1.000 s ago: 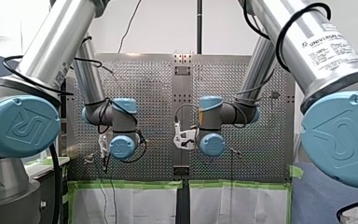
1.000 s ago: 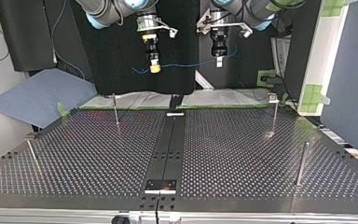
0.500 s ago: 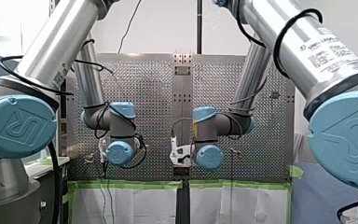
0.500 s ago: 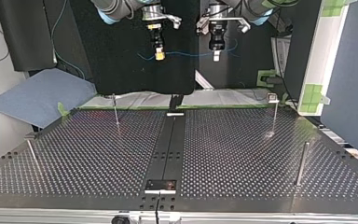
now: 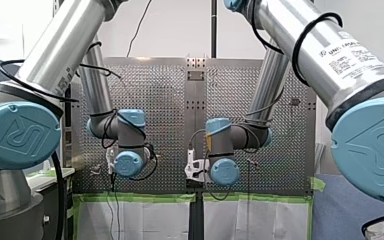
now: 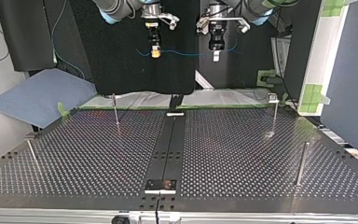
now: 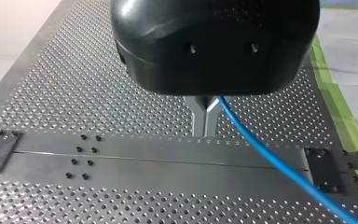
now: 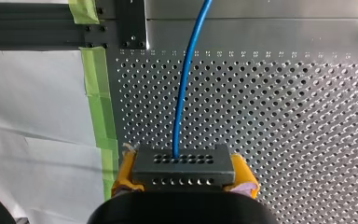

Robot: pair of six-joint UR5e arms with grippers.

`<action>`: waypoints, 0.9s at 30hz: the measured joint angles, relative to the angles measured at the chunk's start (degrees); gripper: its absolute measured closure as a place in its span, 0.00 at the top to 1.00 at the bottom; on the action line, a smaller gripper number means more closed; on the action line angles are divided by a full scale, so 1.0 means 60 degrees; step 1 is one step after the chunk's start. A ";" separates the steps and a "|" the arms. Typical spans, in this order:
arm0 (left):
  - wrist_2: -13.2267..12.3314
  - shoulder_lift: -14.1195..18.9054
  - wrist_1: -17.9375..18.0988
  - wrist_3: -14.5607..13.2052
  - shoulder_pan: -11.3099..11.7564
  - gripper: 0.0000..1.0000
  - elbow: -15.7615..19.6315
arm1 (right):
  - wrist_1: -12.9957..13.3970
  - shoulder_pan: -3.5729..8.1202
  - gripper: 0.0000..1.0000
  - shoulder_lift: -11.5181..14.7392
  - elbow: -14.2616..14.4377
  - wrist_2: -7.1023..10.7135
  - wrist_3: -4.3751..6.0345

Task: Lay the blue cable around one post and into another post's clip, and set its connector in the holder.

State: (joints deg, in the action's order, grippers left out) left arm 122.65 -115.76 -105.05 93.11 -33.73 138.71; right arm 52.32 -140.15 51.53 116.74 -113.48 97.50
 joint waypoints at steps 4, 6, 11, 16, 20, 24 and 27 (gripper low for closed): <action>-0.0074 0.0228 -0.0233 0.0024 -0.0001 0.00 -0.0214 | -0.0218 -0.0013 0.00 0.0219 -0.0116 0.0184 0.0256; -0.0161 0.0406 -0.0406 0.0138 0.0023 0.00 -0.0394 | -0.0399 0.0001 0.00 0.0401 -0.0160 0.0308 0.0440; -0.0262 0.0810 -0.0815 0.0479 0.0073 0.00 -0.0725 | -0.0817 0.0100 0.00 0.0817 -0.0194 0.0667 0.0620; -0.0209 0.1201 -0.1202 0.0575 0.0207 0.00 -0.0833 | -0.1234 0.0210 0.00 0.1238 -0.0235 0.1081 0.0618; -0.0156 0.1517 -0.1517 0.0668 0.0326 0.00 -0.0874 | -0.1517 0.0301 0.00 0.1519 -0.0378 0.1361 0.0615; -0.0164 0.1853 -0.1853 0.0707 0.0578 0.00 -0.0909 | -0.1830 0.0396 0.00 0.1835 -0.0626 0.1536 0.0598; -0.0294 0.2113 -0.2113 0.0721 0.0826 0.00 -0.0911 | -0.2069 0.0473 0.00 0.2072 -0.0851 0.1566 0.0590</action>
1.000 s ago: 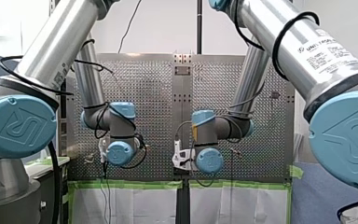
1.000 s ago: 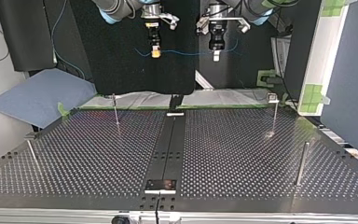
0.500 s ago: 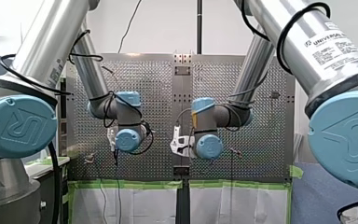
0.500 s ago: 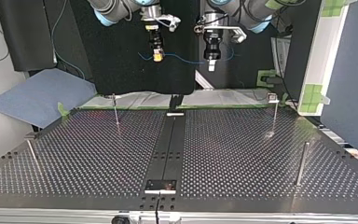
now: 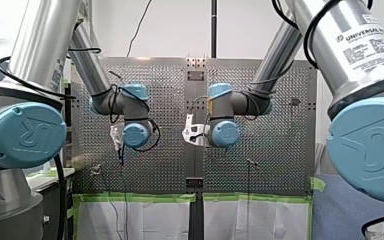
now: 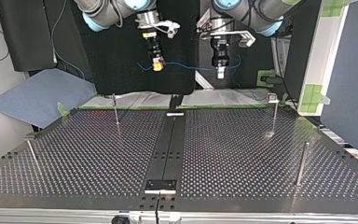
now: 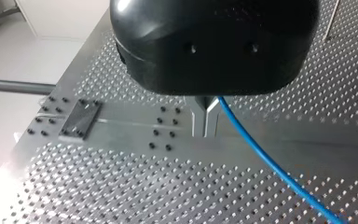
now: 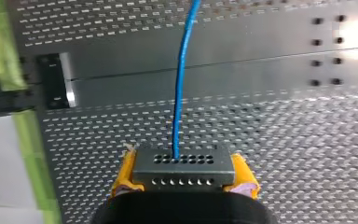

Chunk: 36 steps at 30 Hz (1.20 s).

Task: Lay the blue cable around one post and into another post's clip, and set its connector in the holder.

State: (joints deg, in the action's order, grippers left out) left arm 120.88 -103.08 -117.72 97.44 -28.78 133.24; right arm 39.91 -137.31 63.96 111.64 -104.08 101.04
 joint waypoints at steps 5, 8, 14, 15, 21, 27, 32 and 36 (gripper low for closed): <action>-0.0326 0.0450 -0.0454 0.0001 0.0447 0.00 -0.0001 | -0.0372 0.0104 0.00 0.0372 -0.0369 0.0026 -0.0005; -0.0497 0.0723 -0.0725 0.0007 0.0719 0.00 -0.0003 | -0.0607 0.0162 0.00 0.0607 -0.0603 0.0036 -0.0006; -0.0528 0.1188 -0.1080 0.0146 0.1224 0.00 -0.0003 | -0.1037 0.0243 0.00 0.1036 -0.1032 0.0202 -0.0017; -0.0517 0.1239 -0.1090 0.0224 0.1329 0.00 -0.0004 | -0.1130 0.0254 0.00 0.1130 -0.1127 0.0247 -0.0032; -0.0482 0.1448 -0.0938 0.0667 0.1784 0.00 -0.0011 | -0.1572 0.0272 0.00 0.1574 -0.1569 0.0590 -0.0304; -0.0462 0.1867 -0.1037 0.1161 0.2037 0.00 -0.0013 | -0.2013 0.0263 0.00 0.2068 -0.2064 0.1077 -0.0559; -0.0454 0.2247 -0.1345 0.1500 0.2209 0.00 -0.0084 | -0.2275 0.0220 0.00 0.2354 -0.2493 0.1504 -0.0646; -0.0434 0.2622 -0.1711 0.1644 0.2360 0.00 -0.0313 | -0.2454 0.0174 0.00 0.2321 -0.2834 0.1844 -0.0689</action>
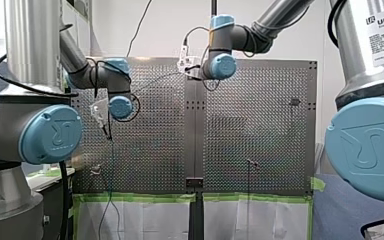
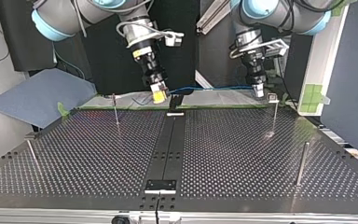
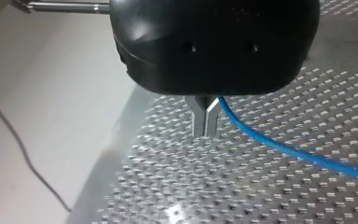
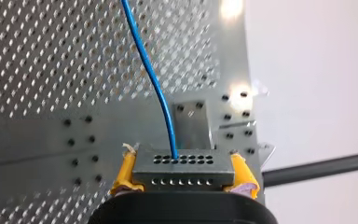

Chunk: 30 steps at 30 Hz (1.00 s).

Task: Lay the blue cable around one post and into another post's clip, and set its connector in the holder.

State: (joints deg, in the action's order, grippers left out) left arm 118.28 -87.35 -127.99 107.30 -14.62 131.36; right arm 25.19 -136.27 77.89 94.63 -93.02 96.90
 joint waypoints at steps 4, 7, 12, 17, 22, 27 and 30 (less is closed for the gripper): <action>0.0096 0.0332 -0.0329 0.0122 0.0109 0.00 -0.0238 | -0.0218 -0.0078 0.00 -0.0198 -0.0275 0.0203 -0.0169; 0.0139 0.0575 -0.0598 0.0255 0.0195 0.00 -0.0377 | -0.0429 -0.0153 0.00 -0.0407 -0.0495 0.0291 -0.0368; 0.0216 0.0793 -0.0989 0.0385 0.0394 0.00 -0.0623 | -0.0620 -0.0275 0.00 -0.0798 -0.0910 0.0403 -0.0520; 0.0025 0.1034 -0.1368 0.0658 0.0728 0.00 -0.0870 | -0.0741 -0.0341 0.00 -0.0941 -0.1343 0.0471 -0.0498; -0.0349 0.1326 -0.1774 0.0820 0.1123 0.00 -0.1214 | -0.0899 -0.0389 0.00 -0.0974 -0.1760 0.0569 -0.0478; -0.0734 0.1593 -0.2156 0.0893 0.1510 0.00 -0.1587 | -0.0952 -0.0467 0.00 -0.0992 -0.2220 0.0807 -0.0466; -0.0982 0.1636 -0.2373 0.0995 0.1757 0.00 -0.1835 | -0.0982 -0.0498 0.00 -0.1062 -0.2497 0.0921 -0.0427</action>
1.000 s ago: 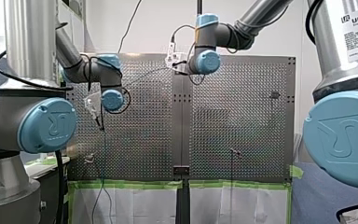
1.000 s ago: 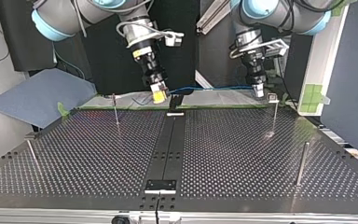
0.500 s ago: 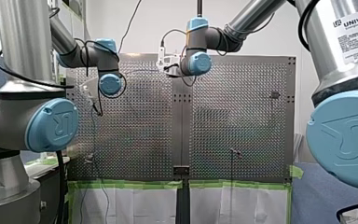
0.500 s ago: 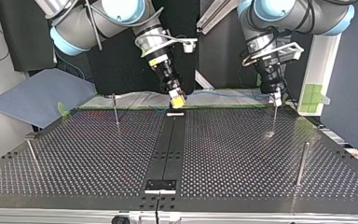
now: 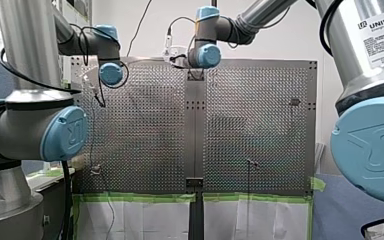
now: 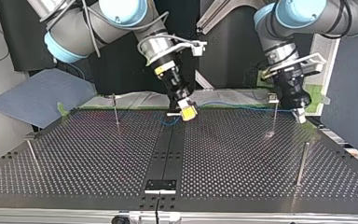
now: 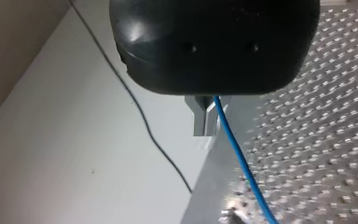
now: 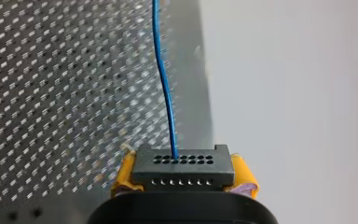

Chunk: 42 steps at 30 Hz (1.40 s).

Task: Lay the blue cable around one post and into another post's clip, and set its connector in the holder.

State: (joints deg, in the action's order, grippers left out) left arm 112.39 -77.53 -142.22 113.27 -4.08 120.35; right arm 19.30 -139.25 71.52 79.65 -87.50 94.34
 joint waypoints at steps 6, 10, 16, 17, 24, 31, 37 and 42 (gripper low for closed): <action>-0.0472 -0.0049 -0.0404 0.0214 0.0473 0.00 -0.0470 | -0.0220 -0.0051 0.00 -0.0344 -0.0484 0.0306 0.0076; -0.0779 -0.0188 -0.0704 0.0269 0.0779 0.00 -0.0776 | -0.0361 -0.0089 0.00 -0.0553 -0.0830 0.0369 0.0083; -0.1014 -0.0463 -0.0887 0.0455 0.1264 0.00 -0.1262 | -0.0544 -0.0127 0.00 -0.0709 -0.1348 0.0387 0.0115; -0.1019 -0.0473 -0.0890 0.0487 0.1344 0.00 -0.1342 | -0.0554 -0.0129 0.00 -0.0718 -0.1424 0.0392 0.0126; -0.1129 -0.0515 -0.0915 0.0624 0.1926 0.00 -0.1923 | -0.0582 -0.0130 0.00 -0.0846 -0.1950 0.0432 0.0157; -0.1459 -0.0738 -0.0976 0.0748 0.2419 0.00 -0.2418 | -0.0728 -0.0144 0.00 -0.1137 -0.2499 0.0526 0.0159; -0.1930 -0.1207 -0.1080 0.0779 0.2913 0.00 -0.2911 | -0.0915 -0.0146 0.00 -0.1395 -0.3004 0.0581 0.0159; -0.2229 -0.1573 -0.1108 0.0785 0.3261 0.00 -0.3323 | -0.1022 -0.0153 0.00 -0.1560 -0.3457 0.0590 0.0159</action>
State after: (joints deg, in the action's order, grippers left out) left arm 99.01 -86.97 -148.87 117.98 15.49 100.41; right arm 13.16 -140.17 62.16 58.90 -83.95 95.29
